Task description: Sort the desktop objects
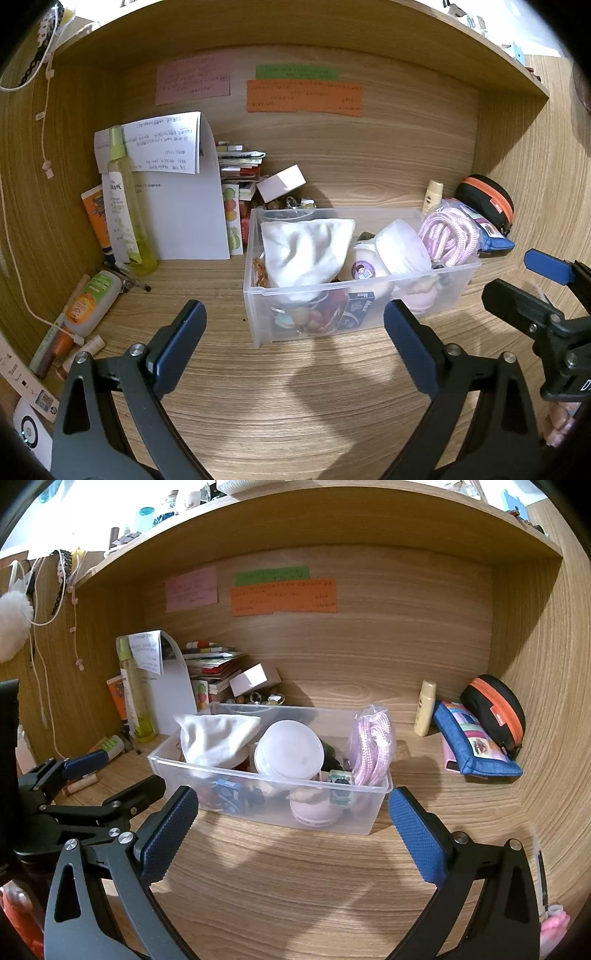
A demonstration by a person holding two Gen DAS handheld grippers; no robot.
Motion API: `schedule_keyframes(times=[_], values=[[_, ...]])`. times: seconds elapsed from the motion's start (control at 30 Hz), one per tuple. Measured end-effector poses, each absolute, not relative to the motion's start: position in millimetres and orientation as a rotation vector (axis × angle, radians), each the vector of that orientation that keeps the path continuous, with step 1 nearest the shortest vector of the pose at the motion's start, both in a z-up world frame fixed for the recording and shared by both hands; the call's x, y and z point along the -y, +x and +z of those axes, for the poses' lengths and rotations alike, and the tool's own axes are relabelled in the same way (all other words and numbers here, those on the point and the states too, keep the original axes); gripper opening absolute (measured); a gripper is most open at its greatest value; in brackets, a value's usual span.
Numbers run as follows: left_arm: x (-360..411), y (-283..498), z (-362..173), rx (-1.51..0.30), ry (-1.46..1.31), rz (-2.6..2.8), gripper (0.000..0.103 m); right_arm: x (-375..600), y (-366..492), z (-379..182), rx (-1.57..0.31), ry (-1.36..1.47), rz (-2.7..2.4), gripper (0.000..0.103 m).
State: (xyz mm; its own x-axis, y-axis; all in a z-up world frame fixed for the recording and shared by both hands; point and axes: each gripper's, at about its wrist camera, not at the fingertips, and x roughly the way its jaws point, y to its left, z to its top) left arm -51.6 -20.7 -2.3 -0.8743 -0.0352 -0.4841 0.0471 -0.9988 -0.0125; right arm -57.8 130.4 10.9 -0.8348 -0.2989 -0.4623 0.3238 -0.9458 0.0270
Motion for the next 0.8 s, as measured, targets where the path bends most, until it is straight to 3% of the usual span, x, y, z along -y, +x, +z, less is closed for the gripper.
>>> schedule_keyframes(times=[0.8], values=[[17.9,-52.8,-1.2,-0.07,0.762,-3.046,0.098,-132.8,-58.4,9.1,-0.052,0.685,-2.708,0.103]])
